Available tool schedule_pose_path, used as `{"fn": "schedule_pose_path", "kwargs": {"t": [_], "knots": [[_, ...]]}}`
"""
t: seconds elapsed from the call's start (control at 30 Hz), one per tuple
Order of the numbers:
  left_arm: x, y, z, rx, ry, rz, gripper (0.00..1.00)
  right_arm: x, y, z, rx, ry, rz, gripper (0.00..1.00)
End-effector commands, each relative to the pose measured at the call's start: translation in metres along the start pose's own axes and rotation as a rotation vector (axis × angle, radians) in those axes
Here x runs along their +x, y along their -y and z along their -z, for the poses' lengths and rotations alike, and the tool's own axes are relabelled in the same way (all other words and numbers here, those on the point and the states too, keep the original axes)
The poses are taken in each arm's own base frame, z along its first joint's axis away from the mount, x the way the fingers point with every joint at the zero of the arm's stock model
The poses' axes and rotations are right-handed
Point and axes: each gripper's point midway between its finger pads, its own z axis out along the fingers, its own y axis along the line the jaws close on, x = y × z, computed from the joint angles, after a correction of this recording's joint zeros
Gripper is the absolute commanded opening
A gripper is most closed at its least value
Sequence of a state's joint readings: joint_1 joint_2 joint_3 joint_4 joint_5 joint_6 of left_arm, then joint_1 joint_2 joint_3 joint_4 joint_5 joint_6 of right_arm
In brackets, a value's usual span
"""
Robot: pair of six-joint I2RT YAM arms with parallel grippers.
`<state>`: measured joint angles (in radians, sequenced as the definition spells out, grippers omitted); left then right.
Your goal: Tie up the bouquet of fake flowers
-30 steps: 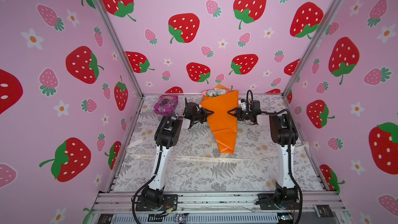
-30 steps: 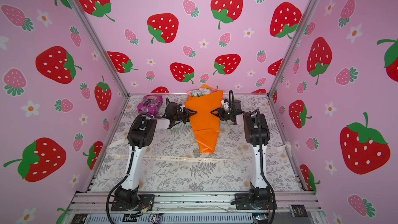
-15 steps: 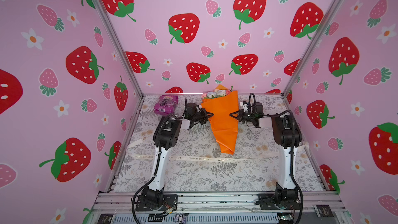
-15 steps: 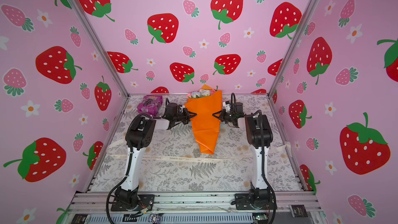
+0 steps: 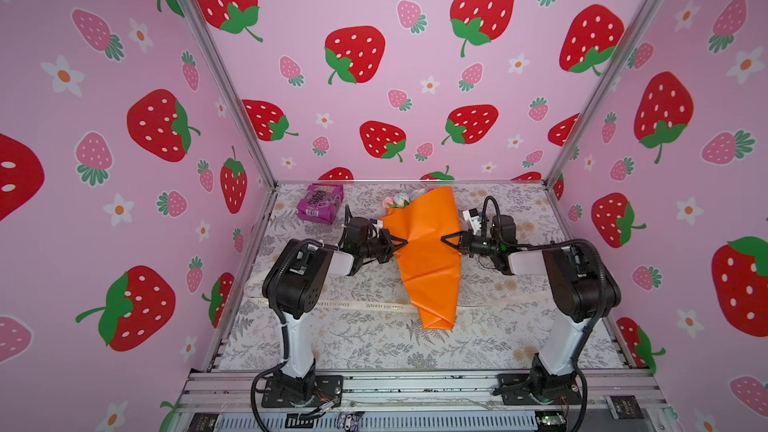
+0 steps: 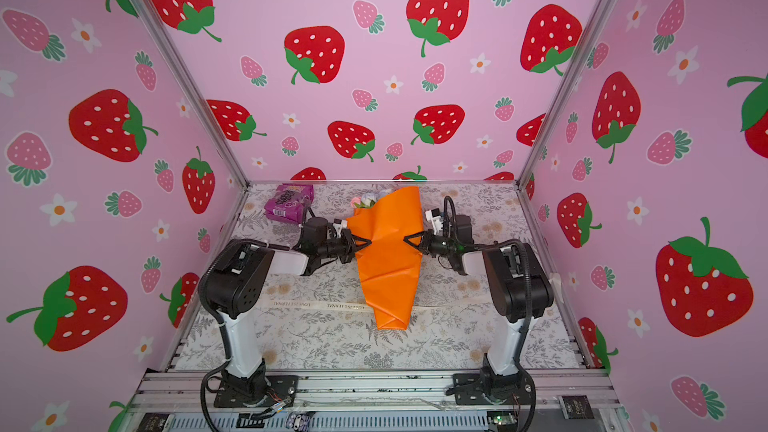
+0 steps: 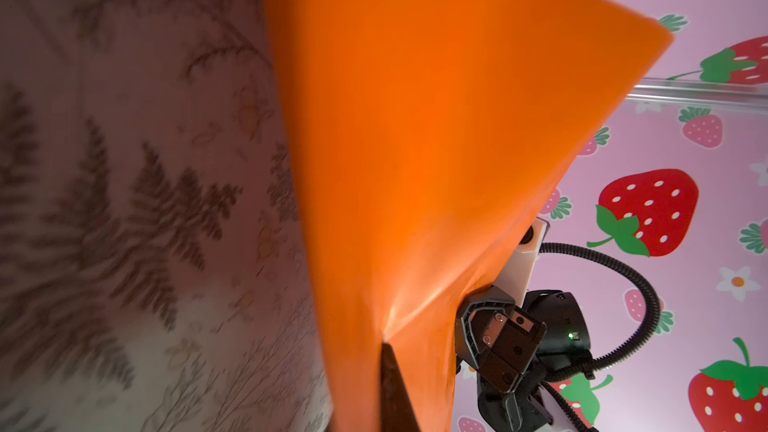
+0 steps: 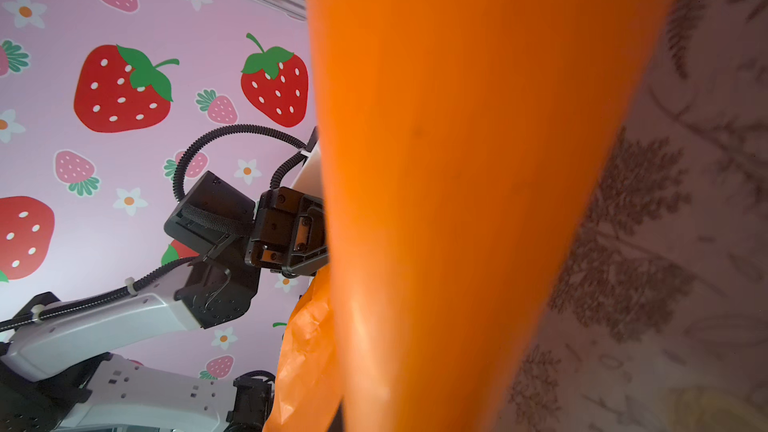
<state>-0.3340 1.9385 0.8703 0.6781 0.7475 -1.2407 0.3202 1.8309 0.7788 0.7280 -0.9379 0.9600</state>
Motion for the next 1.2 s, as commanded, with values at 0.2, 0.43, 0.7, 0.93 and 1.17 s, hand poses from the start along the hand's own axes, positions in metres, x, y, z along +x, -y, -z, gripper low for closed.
{"fn": "schedule_pose_path", "kwargs": {"t": [0.2, 0.43, 0.7, 0.93, 1.17], "knots": [[0.049, -0.034, 0.044, -0.072, -0.003, -0.055, 0.0, 0.067, -0.018, 0.003, 0.016, 0.023, 0.015, 0.05], [0.062, -0.071, 0.048, -0.156, -0.021, -0.046, 0.0, 0.096, 0.016, 0.004, 0.093, 0.013, -0.046, 0.05], [0.05, -0.098, 0.035, -0.185, 0.01, -0.045, 0.0, 0.098, 0.049, -0.007, 0.156, 0.004, -0.046, 0.06], [0.029, -0.103, 0.018, -0.196, 0.023, -0.046, 0.0, 0.074, 0.075, -0.014, 0.21, 0.012, -0.031, 0.06], [-0.011, -0.1, -0.006, -0.193, 0.041, -0.033, 0.0, 0.025, 0.096, -0.019, 0.209, 0.048, -0.024, 0.06]]}}
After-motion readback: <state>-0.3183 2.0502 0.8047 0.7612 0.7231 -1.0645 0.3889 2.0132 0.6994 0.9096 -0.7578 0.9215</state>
